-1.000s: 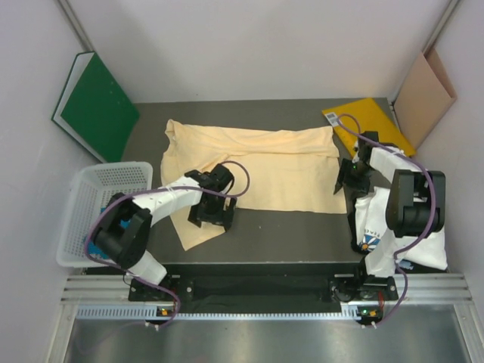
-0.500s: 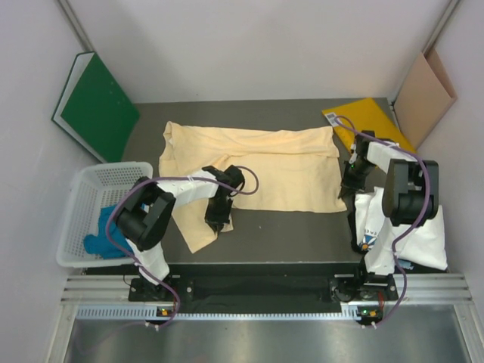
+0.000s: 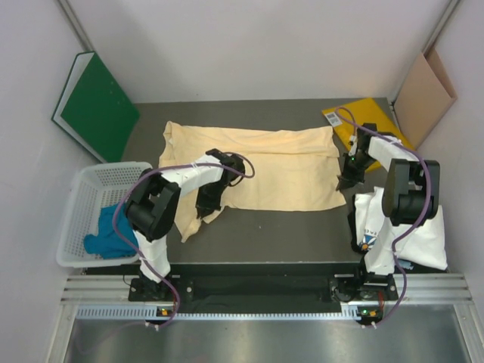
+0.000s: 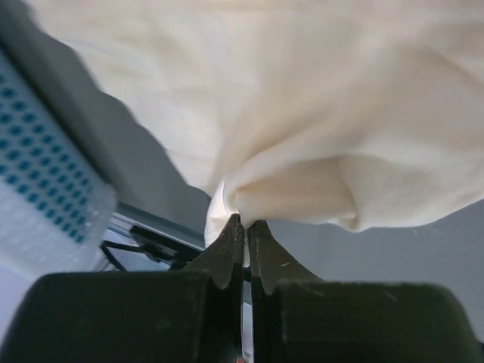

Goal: Fold and stack the t-shirts
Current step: Fold the tshirt

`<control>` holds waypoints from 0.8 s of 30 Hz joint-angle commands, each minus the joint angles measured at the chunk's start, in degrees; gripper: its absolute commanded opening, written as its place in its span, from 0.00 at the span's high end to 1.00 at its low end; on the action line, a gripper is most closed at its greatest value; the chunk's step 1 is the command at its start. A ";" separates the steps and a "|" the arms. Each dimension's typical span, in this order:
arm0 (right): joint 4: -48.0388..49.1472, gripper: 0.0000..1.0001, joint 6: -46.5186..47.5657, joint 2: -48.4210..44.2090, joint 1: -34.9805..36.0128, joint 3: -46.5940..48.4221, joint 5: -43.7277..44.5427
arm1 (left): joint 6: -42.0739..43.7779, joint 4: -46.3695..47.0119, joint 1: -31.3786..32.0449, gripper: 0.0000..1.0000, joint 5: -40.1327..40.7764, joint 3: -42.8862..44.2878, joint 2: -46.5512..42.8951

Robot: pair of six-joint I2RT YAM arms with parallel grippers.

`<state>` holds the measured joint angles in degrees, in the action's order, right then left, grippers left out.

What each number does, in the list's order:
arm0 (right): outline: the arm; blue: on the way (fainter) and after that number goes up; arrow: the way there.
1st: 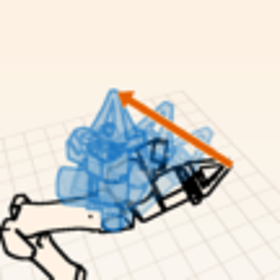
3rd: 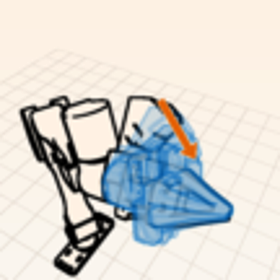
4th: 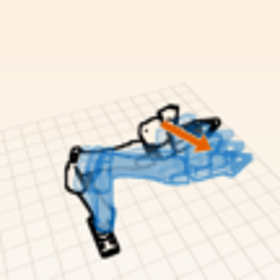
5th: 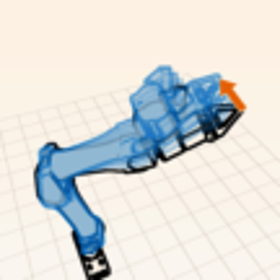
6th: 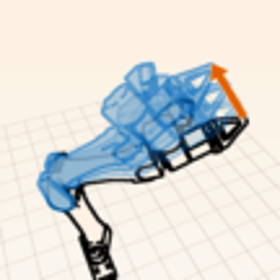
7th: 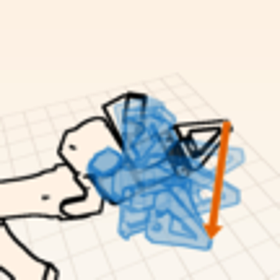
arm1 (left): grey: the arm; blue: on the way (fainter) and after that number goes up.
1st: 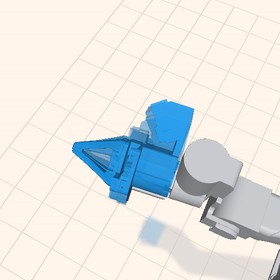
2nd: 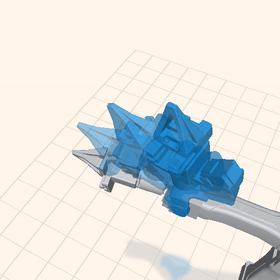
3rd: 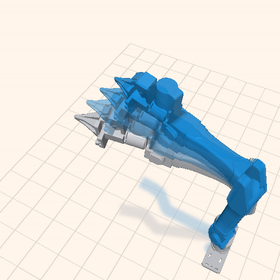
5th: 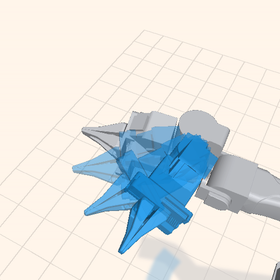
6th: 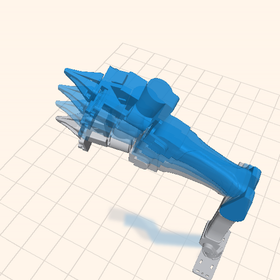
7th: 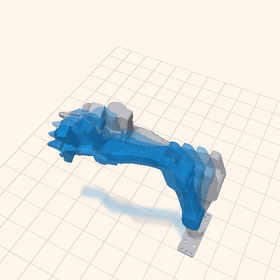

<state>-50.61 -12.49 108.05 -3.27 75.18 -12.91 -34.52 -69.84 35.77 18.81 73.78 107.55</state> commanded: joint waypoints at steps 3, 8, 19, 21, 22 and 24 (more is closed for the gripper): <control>-0.02 1.00 0.19 -1.79 -0.07 5.41 -3.61 | -1.78 -12.50 -3.41 1.00 15.20 8.92 3.37; 0.77 1.00 -0.95 -0.13 -0.16 8.23 -5.98 | -1.07 -12.60 -9.03 1.00 17.31 15.67 5.21; -0.89 0.84 -1.48 3.66 -0.16 13.59 -6.87 | 4.81 -14.45 -12.30 1.00 25.31 40.82 17.86; -0.20 0.79 -1.57 3.31 -0.16 12.63 -6.17 | 7.09 -12.43 -12.21 1.00 25.66 42.75 18.84; -0.10 0.69 -1.75 3.39 -0.25 12.45 -6.34 | 7.62 -12.16 -12.21 1.00 26.53 45.55 20.32; -0.80 0.57 -2.18 3.83 -0.25 12.36 -7.04 | 9.46 -11.90 -12.30 1.00 27.33 48.37 21.82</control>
<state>-50.74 -14.39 111.50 -3.27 86.46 -19.33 -29.56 -76.82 23.46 42.11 115.92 127.20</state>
